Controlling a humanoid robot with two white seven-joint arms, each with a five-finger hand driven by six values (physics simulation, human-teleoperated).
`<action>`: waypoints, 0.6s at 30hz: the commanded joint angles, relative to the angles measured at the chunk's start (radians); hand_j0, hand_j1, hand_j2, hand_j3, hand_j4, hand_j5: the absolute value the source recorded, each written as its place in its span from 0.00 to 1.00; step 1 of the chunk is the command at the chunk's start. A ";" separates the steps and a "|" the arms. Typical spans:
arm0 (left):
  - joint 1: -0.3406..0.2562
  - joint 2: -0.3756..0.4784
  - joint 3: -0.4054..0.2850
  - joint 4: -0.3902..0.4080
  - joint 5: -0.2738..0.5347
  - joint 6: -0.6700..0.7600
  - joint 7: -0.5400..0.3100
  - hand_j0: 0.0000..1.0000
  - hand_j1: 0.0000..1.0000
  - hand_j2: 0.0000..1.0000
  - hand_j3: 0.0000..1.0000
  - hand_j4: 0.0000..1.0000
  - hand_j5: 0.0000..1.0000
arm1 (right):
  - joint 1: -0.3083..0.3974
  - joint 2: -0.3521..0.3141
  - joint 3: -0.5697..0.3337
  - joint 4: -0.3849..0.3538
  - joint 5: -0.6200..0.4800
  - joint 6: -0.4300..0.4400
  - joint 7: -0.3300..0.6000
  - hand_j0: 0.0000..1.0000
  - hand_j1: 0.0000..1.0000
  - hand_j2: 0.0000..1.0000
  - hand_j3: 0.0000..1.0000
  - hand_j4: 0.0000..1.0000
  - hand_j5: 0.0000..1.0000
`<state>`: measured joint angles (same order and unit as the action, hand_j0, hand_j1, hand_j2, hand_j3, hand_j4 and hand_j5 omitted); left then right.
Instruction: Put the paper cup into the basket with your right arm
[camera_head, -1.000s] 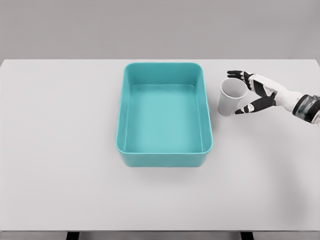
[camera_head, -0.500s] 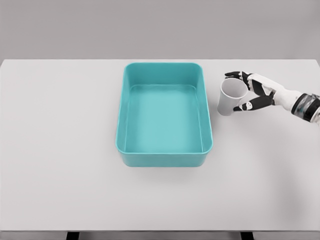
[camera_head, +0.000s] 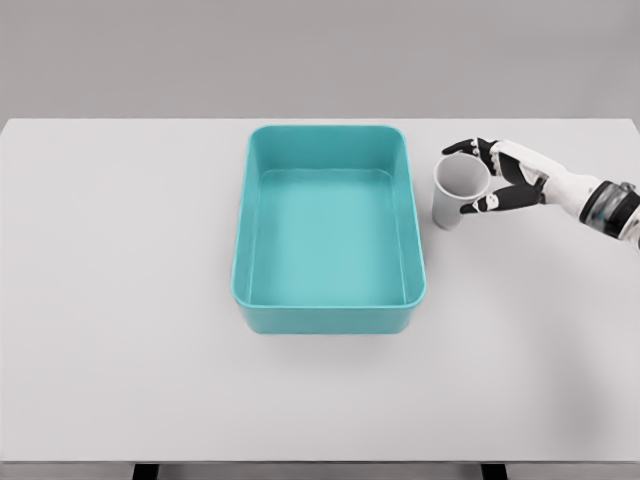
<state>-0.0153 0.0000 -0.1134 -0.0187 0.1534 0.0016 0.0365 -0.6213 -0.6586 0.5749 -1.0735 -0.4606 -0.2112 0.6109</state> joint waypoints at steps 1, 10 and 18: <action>0.000 0.000 0.000 0.000 0.000 0.000 0.000 1.00 1.00 1.00 1.00 1.00 1.00 | 0.000 -0.001 -0.006 -0.002 -0.004 0.000 0.000 0.68 0.68 0.68 0.68 0.68 0.68; 0.000 0.000 0.000 -0.001 0.000 0.000 -0.001 1.00 1.00 1.00 1.00 1.00 1.00 | 0.003 -0.006 -0.040 -0.071 -0.006 -0.019 0.000 0.67 0.67 0.67 0.67 0.67 0.67; 0.000 0.000 0.000 -0.001 0.000 0.000 0.000 1.00 1.00 1.00 1.00 1.00 1.00 | 0.006 -0.018 -0.141 -0.141 -0.007 -0.020 0.000 0.65 0.65 0.65 0.65 0.65 0.65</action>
<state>-0.0153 0.0000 -0.1134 -0.0189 0.1534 0.0016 0.0363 -0.6151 -0.6717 0.4668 -1.1857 -0.4605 -0.2331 0.6111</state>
